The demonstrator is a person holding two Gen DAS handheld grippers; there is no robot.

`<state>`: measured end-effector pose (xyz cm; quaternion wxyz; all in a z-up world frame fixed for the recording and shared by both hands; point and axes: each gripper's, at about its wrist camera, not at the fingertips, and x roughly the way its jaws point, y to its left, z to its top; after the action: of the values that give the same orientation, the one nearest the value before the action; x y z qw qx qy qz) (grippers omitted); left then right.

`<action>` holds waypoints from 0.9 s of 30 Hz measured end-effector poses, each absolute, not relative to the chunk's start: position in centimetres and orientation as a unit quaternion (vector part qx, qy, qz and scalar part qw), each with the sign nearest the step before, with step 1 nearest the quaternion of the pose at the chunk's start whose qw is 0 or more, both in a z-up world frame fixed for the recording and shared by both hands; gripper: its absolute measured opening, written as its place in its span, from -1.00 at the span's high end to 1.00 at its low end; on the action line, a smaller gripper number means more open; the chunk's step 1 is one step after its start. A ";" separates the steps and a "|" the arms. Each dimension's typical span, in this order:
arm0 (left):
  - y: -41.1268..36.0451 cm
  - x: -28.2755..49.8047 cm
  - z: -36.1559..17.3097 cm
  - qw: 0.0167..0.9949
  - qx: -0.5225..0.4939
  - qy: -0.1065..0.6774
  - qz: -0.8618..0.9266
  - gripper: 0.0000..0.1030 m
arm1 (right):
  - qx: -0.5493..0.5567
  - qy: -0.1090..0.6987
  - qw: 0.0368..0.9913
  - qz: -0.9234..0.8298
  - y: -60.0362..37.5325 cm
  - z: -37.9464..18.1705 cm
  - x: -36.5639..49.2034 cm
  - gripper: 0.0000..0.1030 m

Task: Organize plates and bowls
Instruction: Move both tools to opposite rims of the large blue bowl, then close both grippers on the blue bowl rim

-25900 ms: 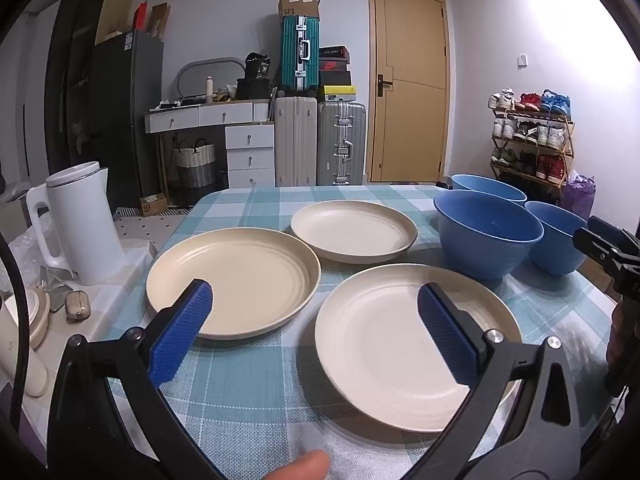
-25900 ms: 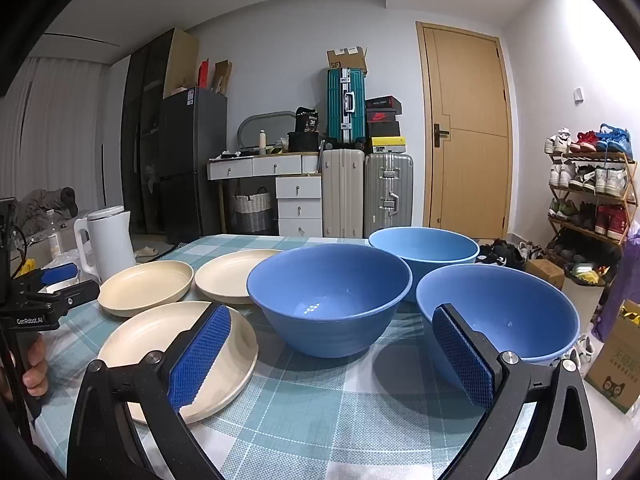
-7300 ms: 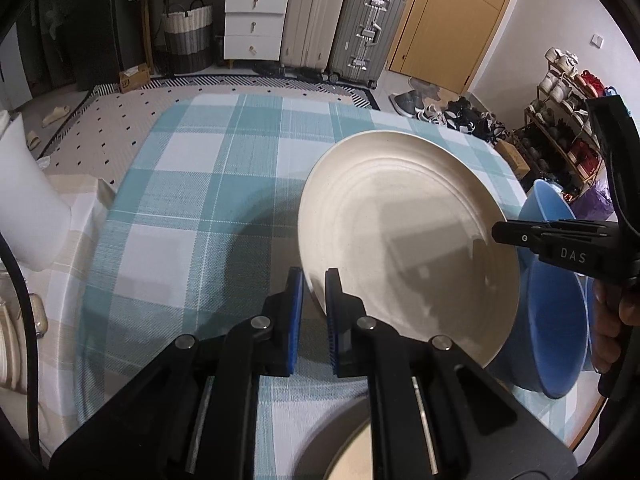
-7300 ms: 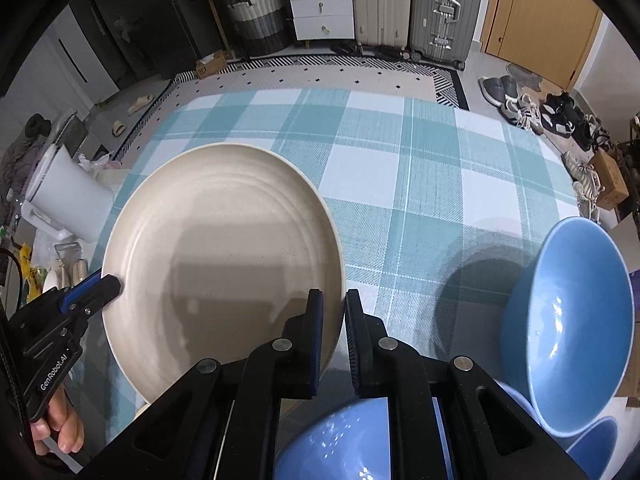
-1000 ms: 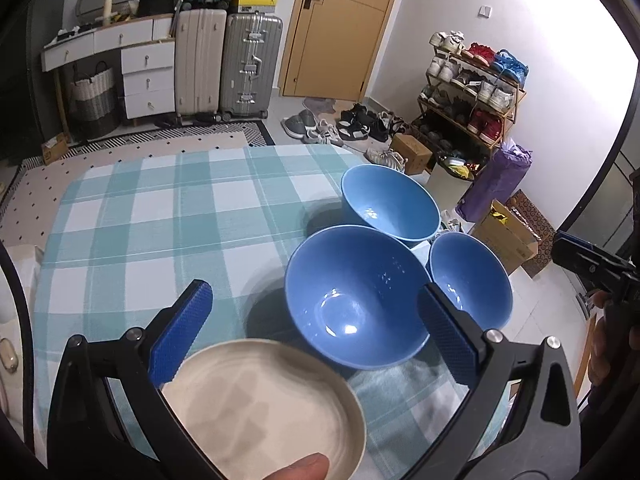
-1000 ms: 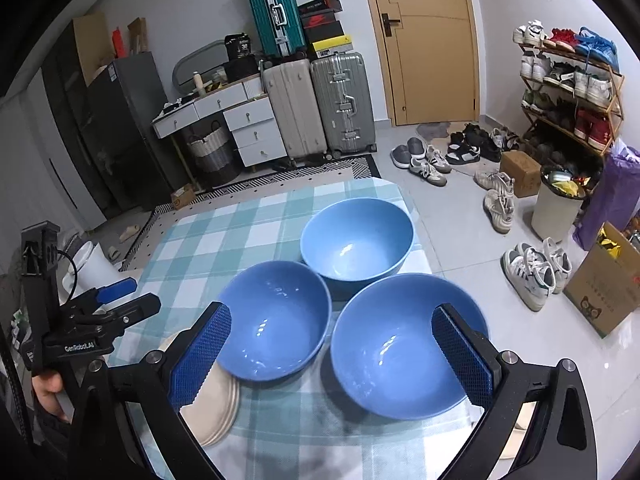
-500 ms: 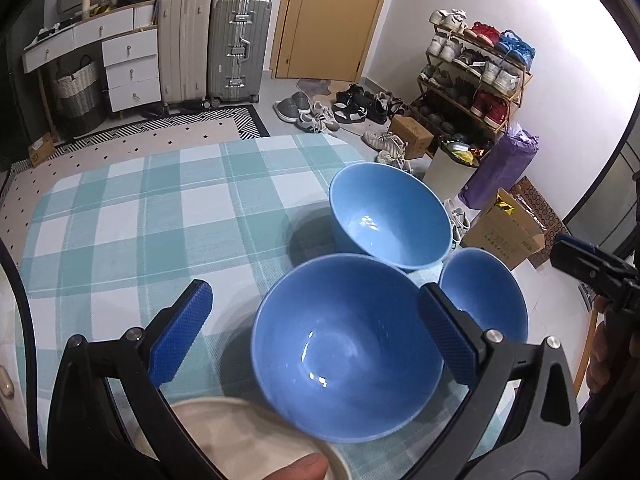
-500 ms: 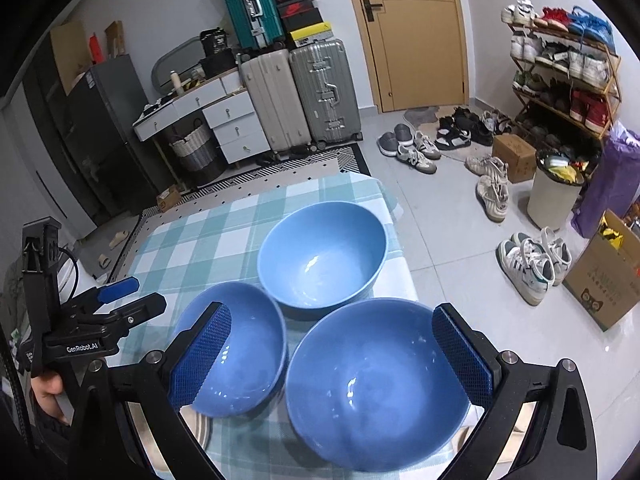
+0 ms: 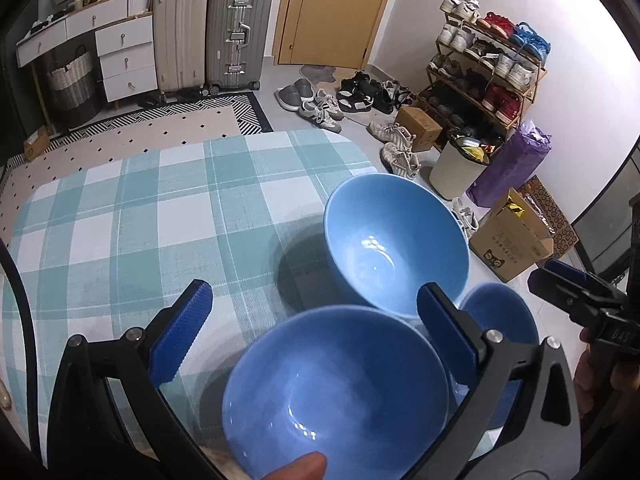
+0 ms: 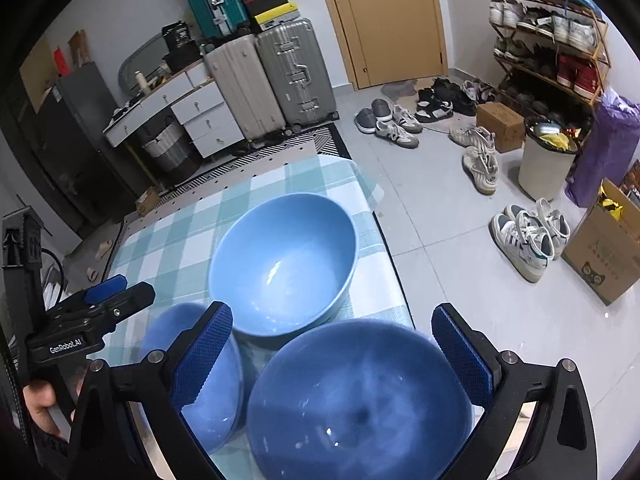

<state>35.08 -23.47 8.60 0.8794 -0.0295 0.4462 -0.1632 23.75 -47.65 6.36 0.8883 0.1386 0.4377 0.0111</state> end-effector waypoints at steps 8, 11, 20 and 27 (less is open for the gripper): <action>-24.8 38.3 6.8 0.872 -0.021 0.463 -0.159 -0.98 | 0.147 0.454 0.879 0.012 -48.4 4.4 26.4 -0.88; -25.1 39.0 6.0 0.870 -0.018 0.467 -0.156 -0.90 | 0.151 0.463 0.873 0.012 -48.5 3.6 27.4 -0.75; -26.5 41.3 3.7 0.858 -0.005 0.488 -0.159 -0.33 | 0.153 0.482 0.862 0.023 -48.4 1.7 29.3 -0.47; -26.7 42.9 1.9 0.840 -0.034 0.512 -0.173 0.10 | 0.162 0.494 0.854 0.028 -48.6 0.1 30.3 -0.26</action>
<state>42.86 -26.65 1.94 0.8405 -0.0342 0.5123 -0.1731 30.33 -48.56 0.13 0.8539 0.1621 0.4937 0.0279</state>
